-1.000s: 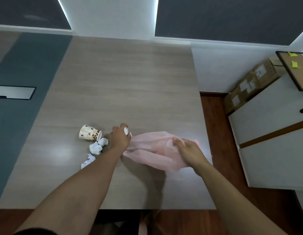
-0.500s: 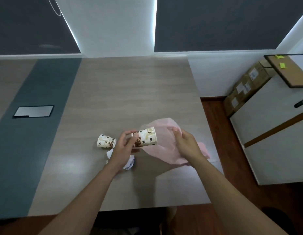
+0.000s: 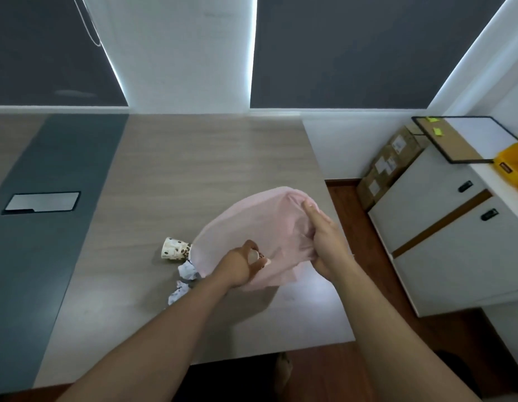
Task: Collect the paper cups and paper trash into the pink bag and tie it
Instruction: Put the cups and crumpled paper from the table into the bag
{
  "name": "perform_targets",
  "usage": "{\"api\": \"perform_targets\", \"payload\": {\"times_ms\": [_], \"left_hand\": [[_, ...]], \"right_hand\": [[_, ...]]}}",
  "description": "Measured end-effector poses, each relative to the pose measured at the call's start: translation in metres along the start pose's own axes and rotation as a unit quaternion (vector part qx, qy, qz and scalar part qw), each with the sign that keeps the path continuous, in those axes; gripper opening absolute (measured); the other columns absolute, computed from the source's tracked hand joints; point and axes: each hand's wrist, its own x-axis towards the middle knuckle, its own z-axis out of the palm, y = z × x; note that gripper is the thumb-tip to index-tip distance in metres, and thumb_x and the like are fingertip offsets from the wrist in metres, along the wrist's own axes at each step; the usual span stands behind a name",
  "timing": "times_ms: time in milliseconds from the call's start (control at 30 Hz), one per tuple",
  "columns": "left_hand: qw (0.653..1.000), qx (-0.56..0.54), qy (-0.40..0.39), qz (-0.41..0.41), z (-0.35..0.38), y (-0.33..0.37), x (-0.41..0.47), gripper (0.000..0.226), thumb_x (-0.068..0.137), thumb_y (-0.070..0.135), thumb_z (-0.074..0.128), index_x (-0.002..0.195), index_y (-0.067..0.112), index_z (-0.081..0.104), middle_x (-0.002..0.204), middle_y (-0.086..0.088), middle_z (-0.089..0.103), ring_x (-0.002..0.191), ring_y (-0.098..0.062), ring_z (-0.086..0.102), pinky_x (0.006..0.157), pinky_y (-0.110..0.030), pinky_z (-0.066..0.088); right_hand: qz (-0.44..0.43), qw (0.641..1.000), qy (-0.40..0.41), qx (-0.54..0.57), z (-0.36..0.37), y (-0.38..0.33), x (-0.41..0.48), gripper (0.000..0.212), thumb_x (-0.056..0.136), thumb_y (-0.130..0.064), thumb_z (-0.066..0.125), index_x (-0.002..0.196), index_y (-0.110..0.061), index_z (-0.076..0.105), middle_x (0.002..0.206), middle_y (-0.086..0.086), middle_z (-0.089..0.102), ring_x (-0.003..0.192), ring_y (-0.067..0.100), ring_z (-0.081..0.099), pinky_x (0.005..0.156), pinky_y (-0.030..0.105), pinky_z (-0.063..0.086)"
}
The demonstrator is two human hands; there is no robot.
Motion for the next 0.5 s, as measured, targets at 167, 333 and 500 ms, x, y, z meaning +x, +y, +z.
{"api": "perform_targets", "payload": {"times_ms": [167,333,500], "left_hand": [[0.995,0.043,-0.066,-0.054,-0.002,-0.023,-0.019,0.059,0.097,0.066,0.058,0.145,0.034,0.049,0.148,-0.003,0.064,0.129,-0.029,0.063,0.105,-0.036,0.048],[0.995,0.044,-0.094,-0.003,-0.011,-0.005,-0.035,0.074,0.108,0.059,0.048,0.168,0.019,0.031,0.176,-0.001,0.027,0.161,-0.022,0.030,0.124,-0.030,0.025],[0.979,-0.086,-0.182,-0.024,-0.045,0.002,-0.044,0.051,0.111,0.045,0.052,0.155,0.020,0.055,0.161,0.000,0.055,0.145,-0.024,0.055,0.120,-0.036,0.042]], "right_hand": [[0.008,0.995,0.090,0.048,-0.027,0.000,0.000,0.040,0.109,-0.051,0.061,0.133,-0.023,0.078,0.122,0.007,0.082,0.113,0.026,0.080,0.095,0.047,0.064],[0.009,0.987,0.158,-0.037,-0.033,0.007,-0.002,0.036,0.105,-0.054,0.066,0.126,-0.028,0.080,0.115,-0.002,0.081,0.107,0.020,0.077,0.093,0.044,0.064],[-0.003,0.986,0.141,-0.088,-0.027,0.002,0.003,0.023,0.102,-0.055,0.070,0.093,-0.038,0.083,0.110,0.008,0.077,0.113,0.031,0.070,0.096,0.049,0.062]]}}
